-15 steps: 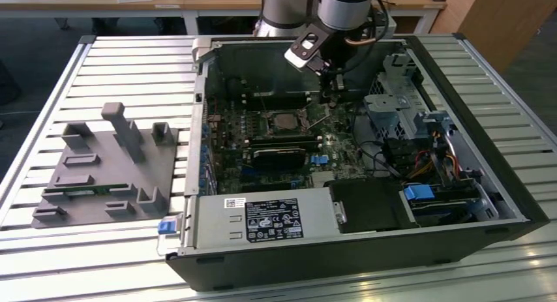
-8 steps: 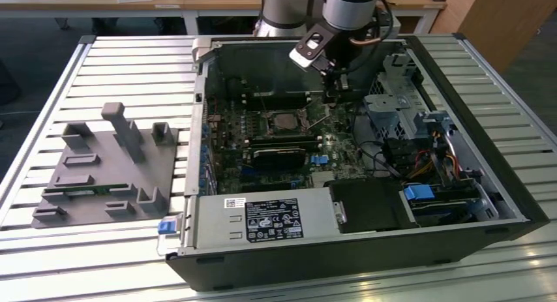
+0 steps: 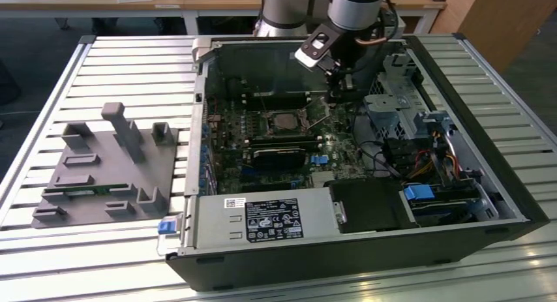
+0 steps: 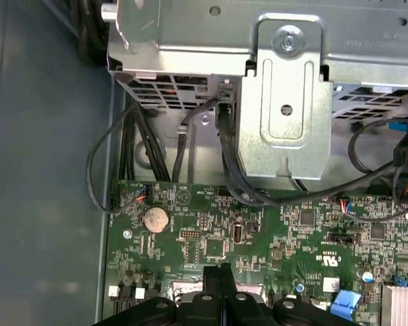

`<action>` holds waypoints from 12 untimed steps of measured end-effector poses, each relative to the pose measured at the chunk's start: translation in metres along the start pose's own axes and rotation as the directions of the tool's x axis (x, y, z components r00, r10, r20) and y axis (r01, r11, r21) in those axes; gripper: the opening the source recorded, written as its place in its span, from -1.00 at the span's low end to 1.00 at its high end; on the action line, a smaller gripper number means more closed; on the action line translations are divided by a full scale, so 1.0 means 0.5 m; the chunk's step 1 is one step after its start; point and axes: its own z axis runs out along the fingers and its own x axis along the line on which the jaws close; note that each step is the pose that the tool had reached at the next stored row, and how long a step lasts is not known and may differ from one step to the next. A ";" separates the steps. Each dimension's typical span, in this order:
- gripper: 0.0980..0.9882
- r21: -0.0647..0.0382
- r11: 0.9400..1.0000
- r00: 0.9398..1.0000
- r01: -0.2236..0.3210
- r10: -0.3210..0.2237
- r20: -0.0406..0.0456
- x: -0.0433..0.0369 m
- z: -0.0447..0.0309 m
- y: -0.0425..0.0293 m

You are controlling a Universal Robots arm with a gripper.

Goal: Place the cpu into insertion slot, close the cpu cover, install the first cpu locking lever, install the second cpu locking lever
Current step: 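Close the cpu cover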

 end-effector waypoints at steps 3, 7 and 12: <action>-0.95 0.002 1.000 1.000 0.000 0.000 0.000 0.000 0.001 0.006; -0.95 0.004 1.000 1.000 0.000 0.000 0.001 0.001 0.002 0.013; -0.95 0.008 1.000 1.000 0.000 0.000 0.001 0.002 0.004 0.023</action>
